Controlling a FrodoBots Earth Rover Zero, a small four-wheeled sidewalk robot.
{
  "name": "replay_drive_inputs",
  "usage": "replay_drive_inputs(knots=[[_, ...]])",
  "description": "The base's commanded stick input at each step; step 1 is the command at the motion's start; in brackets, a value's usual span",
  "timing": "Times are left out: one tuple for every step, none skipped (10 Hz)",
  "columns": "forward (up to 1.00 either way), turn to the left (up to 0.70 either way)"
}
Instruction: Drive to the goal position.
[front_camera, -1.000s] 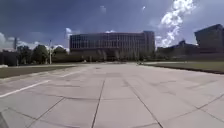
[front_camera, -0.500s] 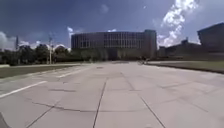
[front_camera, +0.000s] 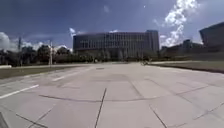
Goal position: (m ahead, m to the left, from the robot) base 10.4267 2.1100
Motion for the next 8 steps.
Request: replay_drive_inputs(knots=[[0.85, 0.01], [0.85, 0.01], [0.85, 0.01], [0.85, 0.01], [0.85, 0.01], [0.85, 0.01], [0.85, 0.01], [0.85, 0.01]])
